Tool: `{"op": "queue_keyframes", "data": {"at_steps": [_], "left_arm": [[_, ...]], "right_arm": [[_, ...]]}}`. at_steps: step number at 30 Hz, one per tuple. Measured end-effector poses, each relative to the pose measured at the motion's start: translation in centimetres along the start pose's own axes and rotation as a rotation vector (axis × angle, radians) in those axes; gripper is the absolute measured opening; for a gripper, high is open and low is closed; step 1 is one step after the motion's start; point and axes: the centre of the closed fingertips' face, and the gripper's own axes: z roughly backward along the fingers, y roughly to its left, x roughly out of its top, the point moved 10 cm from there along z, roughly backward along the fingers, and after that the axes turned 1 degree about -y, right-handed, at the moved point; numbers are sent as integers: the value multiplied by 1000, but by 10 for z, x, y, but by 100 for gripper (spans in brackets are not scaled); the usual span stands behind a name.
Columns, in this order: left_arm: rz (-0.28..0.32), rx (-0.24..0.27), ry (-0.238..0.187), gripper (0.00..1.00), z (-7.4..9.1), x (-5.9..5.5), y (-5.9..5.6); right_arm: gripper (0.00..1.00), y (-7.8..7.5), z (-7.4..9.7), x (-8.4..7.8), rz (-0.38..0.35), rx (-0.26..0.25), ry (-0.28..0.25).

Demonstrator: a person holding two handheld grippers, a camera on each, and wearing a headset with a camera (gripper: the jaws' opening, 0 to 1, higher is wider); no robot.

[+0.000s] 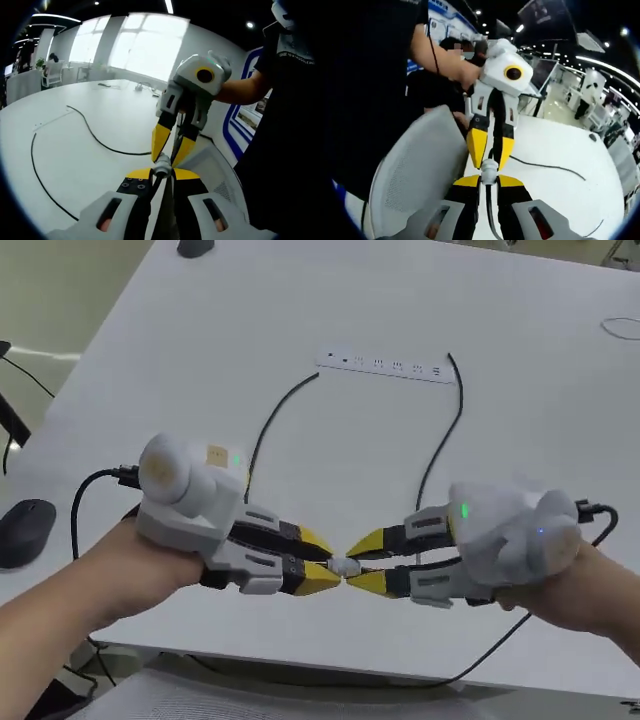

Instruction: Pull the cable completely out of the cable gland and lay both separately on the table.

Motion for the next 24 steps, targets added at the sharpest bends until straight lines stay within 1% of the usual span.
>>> {"op": "queue_keyframes", "data": {"at_steps": [1,3,4,7,13,18,20,23,24], "left_arm": [[6,-1,0,15,0,0,0],[10,7,-8,15,0,-1,0],[16,7,-10,15,1,-1,1],[23,8,-20,15,2,0,1],[0,16,-9,15,1,2,1],[-11,21,-13,15,2,4,2],[-18,21,-15,15,2,5,1],[-38,26,-18,15,2,7,2],[-55,30,-24,15,2,8,2]], "right_arm": [[7,1,0,0,14,0,5],[7,1,-1,1,61,-29,14],[7,1,-1,1,66,-31,13],[7,0,0,2,69,-45,11],[8,-2,0,0,60,-49,9],[8,-3,1,1,6,-61,4],[8,-3,2,1,4,-64,1],[9,-5,4,1,-50,-80,-9],[11,-6,5,1,-62,-89,-13]]}}
